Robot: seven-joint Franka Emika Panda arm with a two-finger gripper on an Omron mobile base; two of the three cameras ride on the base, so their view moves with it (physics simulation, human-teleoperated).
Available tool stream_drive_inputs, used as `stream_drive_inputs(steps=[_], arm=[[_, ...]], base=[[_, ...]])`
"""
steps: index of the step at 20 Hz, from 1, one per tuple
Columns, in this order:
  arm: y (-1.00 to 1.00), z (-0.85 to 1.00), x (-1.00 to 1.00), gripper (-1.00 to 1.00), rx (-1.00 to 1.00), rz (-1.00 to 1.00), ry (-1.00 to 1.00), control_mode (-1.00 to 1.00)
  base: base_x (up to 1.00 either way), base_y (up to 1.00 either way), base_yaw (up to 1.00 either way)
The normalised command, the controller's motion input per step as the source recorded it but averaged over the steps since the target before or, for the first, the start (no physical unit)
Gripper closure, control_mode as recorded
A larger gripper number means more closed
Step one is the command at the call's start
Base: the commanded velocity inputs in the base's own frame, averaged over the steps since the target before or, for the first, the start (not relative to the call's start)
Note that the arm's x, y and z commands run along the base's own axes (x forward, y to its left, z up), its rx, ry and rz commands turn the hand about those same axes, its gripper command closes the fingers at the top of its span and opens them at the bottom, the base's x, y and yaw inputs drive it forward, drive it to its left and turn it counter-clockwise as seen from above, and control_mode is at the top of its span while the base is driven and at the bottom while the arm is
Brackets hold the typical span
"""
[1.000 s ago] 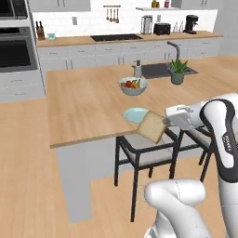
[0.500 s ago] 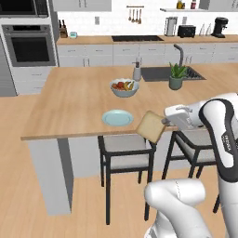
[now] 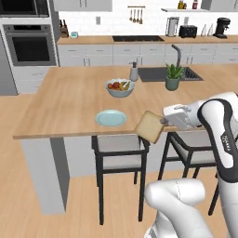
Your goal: Start the toaster. Once the lever pops up, take the bread to the plate on the dining counter.
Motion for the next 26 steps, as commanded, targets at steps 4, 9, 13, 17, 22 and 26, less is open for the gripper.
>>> stream_drive_inputs(steps=[4,9,13,17,22,26], arm=[[0.0,0.0,0.0,1.0,0.0,0.0,0.0,1.0],[0.0,0.0,0.0,1.0,0.0,0.0,0.0,1.0],[0.0,0.0,0.0,1.0,0.0,0.0,0.0,1.0],[0.0,0.0,0.0,1.0,0.0,0.0,0.0,1.0],[0.0,0.0,0.0,1.0,0.0,0.0,0.0,1.0],[0.0,0.0,0.0,1.0,0.0,0.0,0.0,1.0]], base=[[0.25,0.0,0.0],[0.39,0.02,0.0],[0.5,0.03,0.0],[0.07,0.01,0.0],[0.22,0.0,0.0],[0.48,0.0,0.0]])
